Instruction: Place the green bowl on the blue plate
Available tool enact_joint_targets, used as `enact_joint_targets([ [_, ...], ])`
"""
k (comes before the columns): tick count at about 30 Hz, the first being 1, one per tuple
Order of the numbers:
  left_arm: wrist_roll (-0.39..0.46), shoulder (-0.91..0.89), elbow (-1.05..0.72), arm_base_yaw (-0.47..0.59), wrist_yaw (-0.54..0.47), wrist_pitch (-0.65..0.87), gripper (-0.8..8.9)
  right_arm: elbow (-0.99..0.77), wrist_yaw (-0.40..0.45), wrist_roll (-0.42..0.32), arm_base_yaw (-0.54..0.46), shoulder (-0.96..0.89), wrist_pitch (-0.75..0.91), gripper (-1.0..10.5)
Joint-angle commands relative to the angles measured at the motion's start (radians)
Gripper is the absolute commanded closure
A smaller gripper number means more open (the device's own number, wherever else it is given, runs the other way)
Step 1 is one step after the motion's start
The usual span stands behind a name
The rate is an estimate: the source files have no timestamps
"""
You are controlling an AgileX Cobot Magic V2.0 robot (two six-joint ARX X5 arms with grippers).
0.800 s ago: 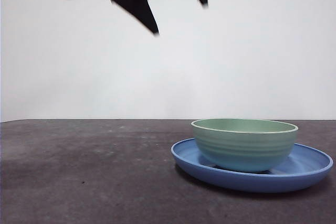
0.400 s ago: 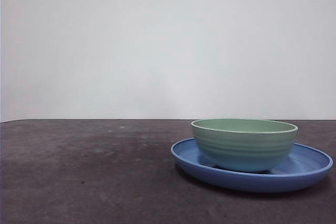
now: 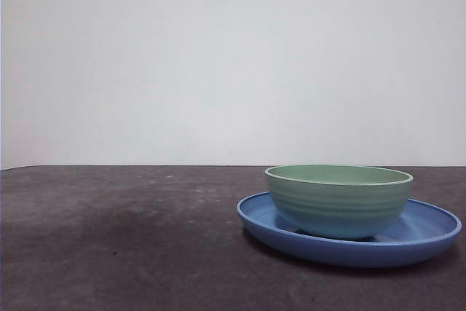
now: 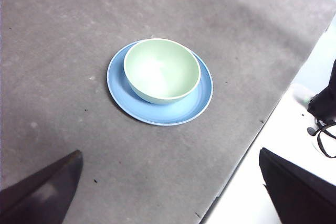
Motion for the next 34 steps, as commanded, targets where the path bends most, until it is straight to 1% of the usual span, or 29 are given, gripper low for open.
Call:
enact_joint_targets([
  [1,-0.042,-0.071,-0.056,-0.006,0.006,0.039,2.47,0.018,-0.001,-0.01,0.004,0.004,0.008,3.3],
  [4,-0.06,-0.12,-0.078,-0.006,0.006,0.045,2.47,0.018,-0.001,-0.011,0.004,0.004,0.008,3.3],
  [7,-0.06,-0.144,-0.078,-0.006,0.006,0.046,2.47,0.018,-0.001,-0.011,0.004,0.004,0.008,3.3],
  [16,-0.06,-0.153,-0.078,-0.006,0.006,0.055,2.47,0.018,0.001,-0.006,0.004,0.004,0.008,3.3],
  [19,-0.06,-0.153,-0.077,-0.006,0.006,0.055,2.47,0.018,0.021,0.016,0.004,0.019,-0.009,3.3],
  [21,-0.06,-0.153,-0.077,-0.006,0.006,0.056,2.47,0.018,0.034,0.028,0.003,0.046,-0.033,3.3],
  [25,-0.06,-0.153,-0.077,-0.006,0.006,0.057,2.47,0.018,0.034,0.029,0.002,0.133,-0.073,3.3],
  [30,-0.06,-0.153,-0.077,-0.006,0.006,0.056,2.47,0.018,0.033,0.025,-0.002,0.272,-0.065,3.3],
  [34,-0.06,-0.153,-0.077,-0.006,0.006,0.056,2.47,0.018,0.033,-0.003,-0.02,0.392,-0.036,3.3],
])
